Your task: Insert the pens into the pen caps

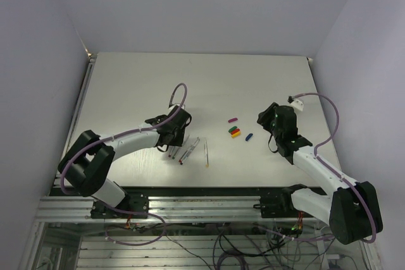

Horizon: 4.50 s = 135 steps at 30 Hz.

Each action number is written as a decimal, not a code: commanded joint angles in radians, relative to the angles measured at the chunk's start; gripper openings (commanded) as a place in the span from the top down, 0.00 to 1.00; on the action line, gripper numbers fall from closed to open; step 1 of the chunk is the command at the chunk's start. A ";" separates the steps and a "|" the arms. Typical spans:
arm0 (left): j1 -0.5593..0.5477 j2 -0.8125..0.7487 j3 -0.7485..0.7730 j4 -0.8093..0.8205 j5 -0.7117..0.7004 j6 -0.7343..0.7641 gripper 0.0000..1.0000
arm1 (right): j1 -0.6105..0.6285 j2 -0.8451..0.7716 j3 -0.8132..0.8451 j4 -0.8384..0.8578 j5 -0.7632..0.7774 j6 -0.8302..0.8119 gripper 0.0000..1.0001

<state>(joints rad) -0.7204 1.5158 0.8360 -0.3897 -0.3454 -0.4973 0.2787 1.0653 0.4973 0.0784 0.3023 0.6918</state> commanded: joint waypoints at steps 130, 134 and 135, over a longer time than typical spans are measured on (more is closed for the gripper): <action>0.111 -0.086 0.015 0.035 0.039 0.064 0.93 | 0.238 0.847 0.619 -0.442 0.004 0.137 0.75; 0.113 -0.082 0.015 0.038 0.052 0.063 0.93 | 0.237 0.860 0.608 -0.455 -0.001 0.126 0.78; 0.114 -0.081 0.016 0.038 0.053 0.063 0.93 | 0.237 0.865 0.608 -0.458 -0.004 0.125 0.80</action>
<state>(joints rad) -0.6159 1.4235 0.8436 -0.3847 -0.3218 -0.4351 0.5087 1.8702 1.1221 -0.2871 0.3153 0.8303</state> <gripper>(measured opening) 0.102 0.232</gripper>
